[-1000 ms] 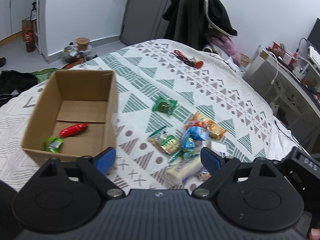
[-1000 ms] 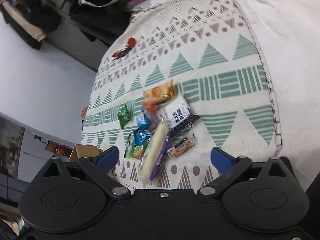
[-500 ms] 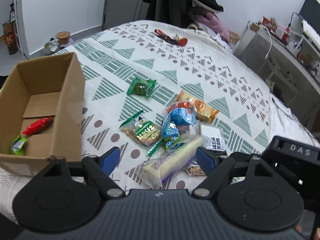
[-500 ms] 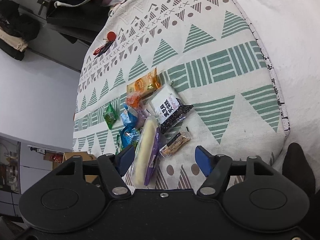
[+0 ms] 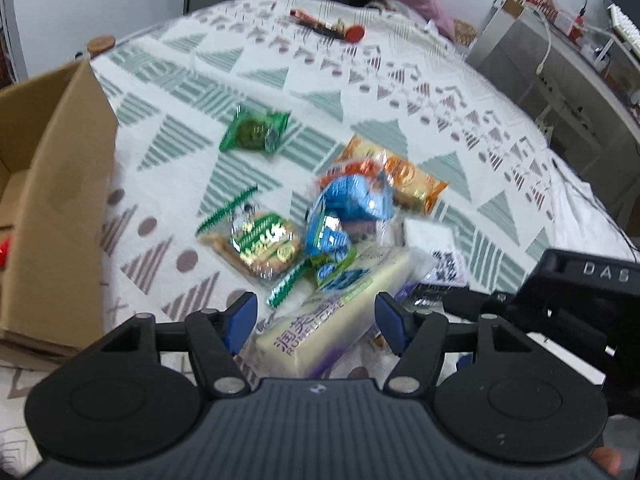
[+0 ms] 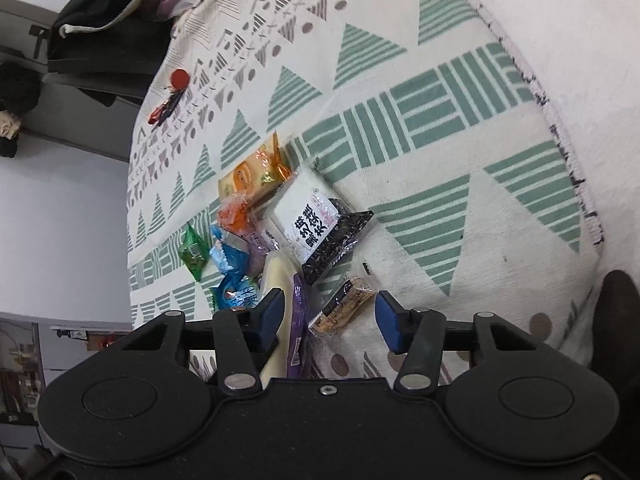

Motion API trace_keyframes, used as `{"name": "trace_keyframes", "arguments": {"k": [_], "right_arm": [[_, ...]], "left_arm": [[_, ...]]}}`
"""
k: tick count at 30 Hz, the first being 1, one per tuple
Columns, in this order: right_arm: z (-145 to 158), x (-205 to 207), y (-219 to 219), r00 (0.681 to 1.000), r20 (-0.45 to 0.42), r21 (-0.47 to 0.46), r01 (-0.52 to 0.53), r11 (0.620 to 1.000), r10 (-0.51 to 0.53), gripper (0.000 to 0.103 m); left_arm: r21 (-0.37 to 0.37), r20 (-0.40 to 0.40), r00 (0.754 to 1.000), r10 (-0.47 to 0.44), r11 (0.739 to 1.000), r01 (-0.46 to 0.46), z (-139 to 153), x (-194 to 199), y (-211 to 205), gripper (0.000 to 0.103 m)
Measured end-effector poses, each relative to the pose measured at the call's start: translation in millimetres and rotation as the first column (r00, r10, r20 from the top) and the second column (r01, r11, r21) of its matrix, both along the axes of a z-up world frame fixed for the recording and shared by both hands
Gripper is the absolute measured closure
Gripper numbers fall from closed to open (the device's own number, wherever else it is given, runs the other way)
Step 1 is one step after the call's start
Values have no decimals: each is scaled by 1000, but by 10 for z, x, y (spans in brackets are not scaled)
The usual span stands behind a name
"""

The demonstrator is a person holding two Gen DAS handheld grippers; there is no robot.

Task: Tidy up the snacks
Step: 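Grasp the white cake bar with the left tool while the right tool grasps a brown snack stick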

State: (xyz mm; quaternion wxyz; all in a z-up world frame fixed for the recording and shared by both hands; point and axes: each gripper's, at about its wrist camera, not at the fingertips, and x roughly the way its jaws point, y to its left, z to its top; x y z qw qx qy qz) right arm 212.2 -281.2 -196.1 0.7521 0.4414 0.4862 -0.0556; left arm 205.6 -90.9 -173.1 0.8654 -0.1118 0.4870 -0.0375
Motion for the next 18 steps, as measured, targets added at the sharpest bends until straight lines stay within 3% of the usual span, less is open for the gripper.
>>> {"name": "trace_keyframes", "arguments": {"k": [7,10,12,16,18], "right_arm": [[-147,63,26,999,-39,2,23,1000,-23,53],[-189,74,37,998,-50,-15,27,1000,-28,53],[-217,87,53,998,-59,-25,25,999,-26,53],[-227,140,86,998,-62,-56,8,998,-11,53],[-236,165,82,998,-63,-65,0,998,-4,54]], "left_arm": [[-11,-77,997,-18,1000,17,-226,30,-50,39],[10,-70,997,-25,1000,26,-248,0,-84,39],[18,-69,997,-28,999,29,-247,-6,-93,44],[22,-66,996,-53,998,54,-226,-23,-102,65],[6,-65,996,-56,998,57,-214,-44,-77,70]]}}
